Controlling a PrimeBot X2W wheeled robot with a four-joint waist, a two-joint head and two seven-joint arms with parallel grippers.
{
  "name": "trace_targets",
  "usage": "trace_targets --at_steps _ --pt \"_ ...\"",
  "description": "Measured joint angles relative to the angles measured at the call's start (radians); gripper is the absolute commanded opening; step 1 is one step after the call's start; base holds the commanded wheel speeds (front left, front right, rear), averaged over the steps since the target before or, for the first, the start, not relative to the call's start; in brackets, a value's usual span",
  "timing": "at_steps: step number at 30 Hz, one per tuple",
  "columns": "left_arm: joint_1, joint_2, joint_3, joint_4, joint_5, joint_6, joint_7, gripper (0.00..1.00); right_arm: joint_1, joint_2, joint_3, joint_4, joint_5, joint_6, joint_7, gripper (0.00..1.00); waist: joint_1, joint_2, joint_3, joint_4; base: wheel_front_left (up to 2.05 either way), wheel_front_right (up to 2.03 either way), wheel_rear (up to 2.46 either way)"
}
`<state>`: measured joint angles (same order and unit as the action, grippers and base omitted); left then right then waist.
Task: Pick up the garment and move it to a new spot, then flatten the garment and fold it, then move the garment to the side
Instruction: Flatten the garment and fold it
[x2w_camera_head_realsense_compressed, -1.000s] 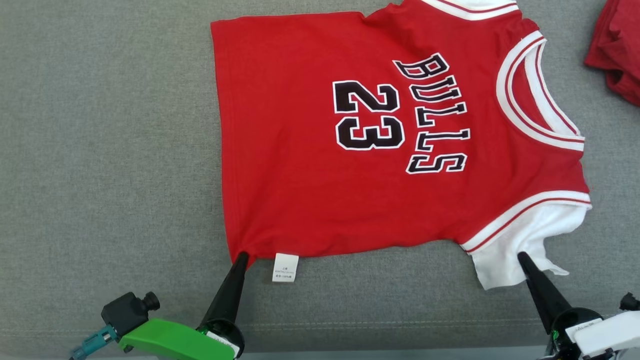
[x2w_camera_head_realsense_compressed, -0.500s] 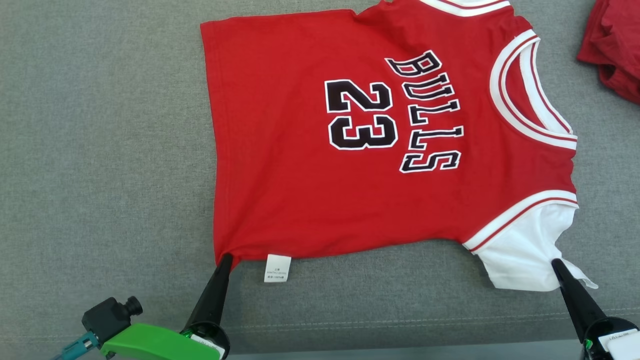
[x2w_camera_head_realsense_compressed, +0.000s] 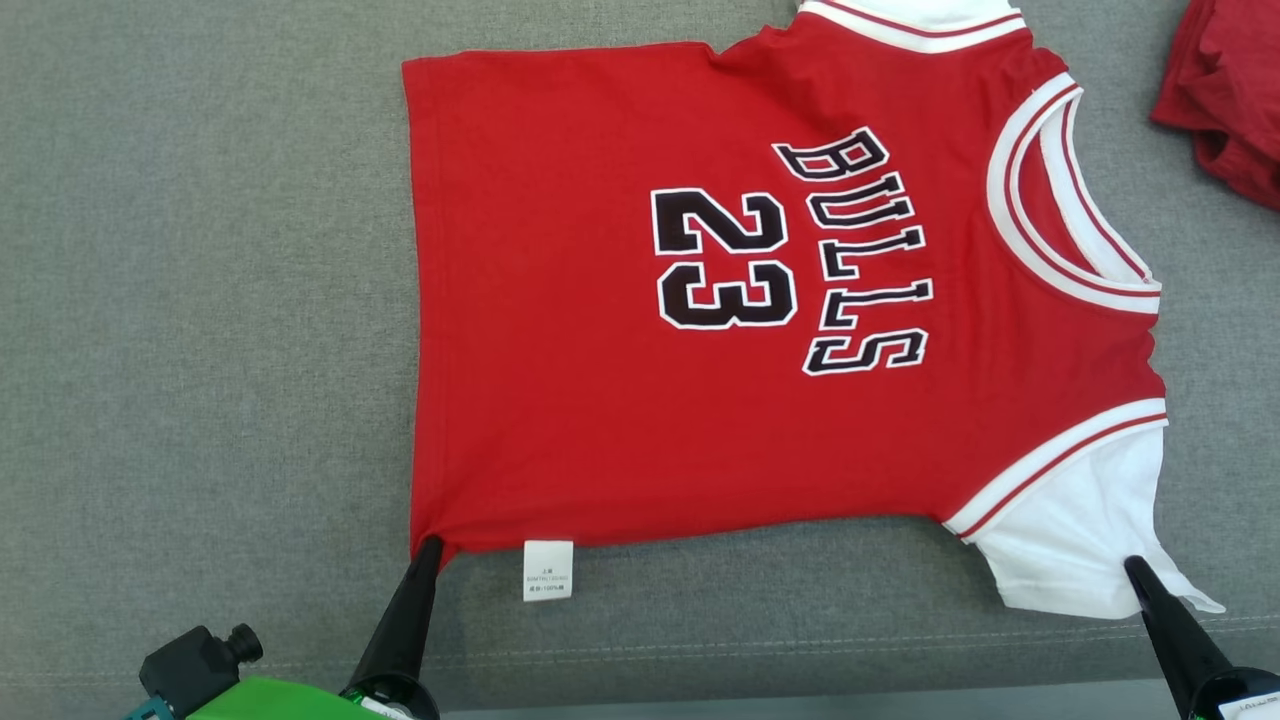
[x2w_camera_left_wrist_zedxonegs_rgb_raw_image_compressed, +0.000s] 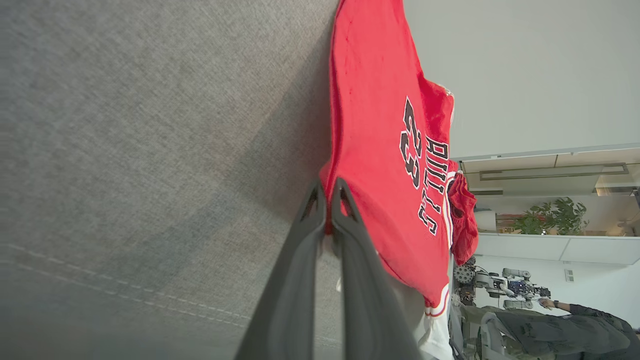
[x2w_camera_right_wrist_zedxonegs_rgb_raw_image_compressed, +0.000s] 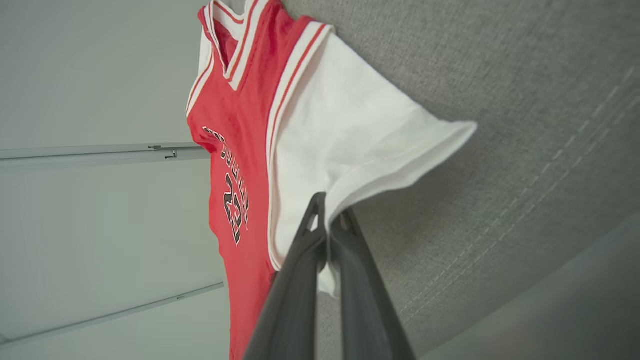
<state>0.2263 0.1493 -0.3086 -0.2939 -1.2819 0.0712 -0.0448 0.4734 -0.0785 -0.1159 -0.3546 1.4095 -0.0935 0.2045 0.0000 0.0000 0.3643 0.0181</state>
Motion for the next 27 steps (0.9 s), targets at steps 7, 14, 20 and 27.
trace_targets --at_steps 7,14,20,27 --pt "0.006 0.004 0.013 -0.025 -0.006 0.007 0.001 0.00 -0.013 -0.001 0.002 -0.041 0.007 -0.003 0.006 0.00 0.0000 0.0000 0.004 -0.007 0.00 0.00 0.00" --pt "-0.014 0.019 0.017 -0.060 -0.005 0.013 0.019 0.00 -0.088 -0.012 0.006 -0.106 0.007 0.005 0.008 0.00 0.0000 0.0000 0.016 -0.014 0.00 0.00 0.00" --pt "-0.086 0.027 0.010 -0.083 0.002 0.019 0.049 0.00 -0.160 -0.040 0.007 -0.138 -0.004 0.002 0.014 0.00 0.0000 0.0000 0.033 -0.022 0.00 0.00 0.00" --pt "-0.181 0.040 0.015 -0.088 0.011 0.026 0.081 0.00 -0.255 -0.086 0.001 -0.121 -0.031 -0.015 0.032 0.00 0.0000 0.0000 0.054 -0.033 0.00 0.00 0.00"
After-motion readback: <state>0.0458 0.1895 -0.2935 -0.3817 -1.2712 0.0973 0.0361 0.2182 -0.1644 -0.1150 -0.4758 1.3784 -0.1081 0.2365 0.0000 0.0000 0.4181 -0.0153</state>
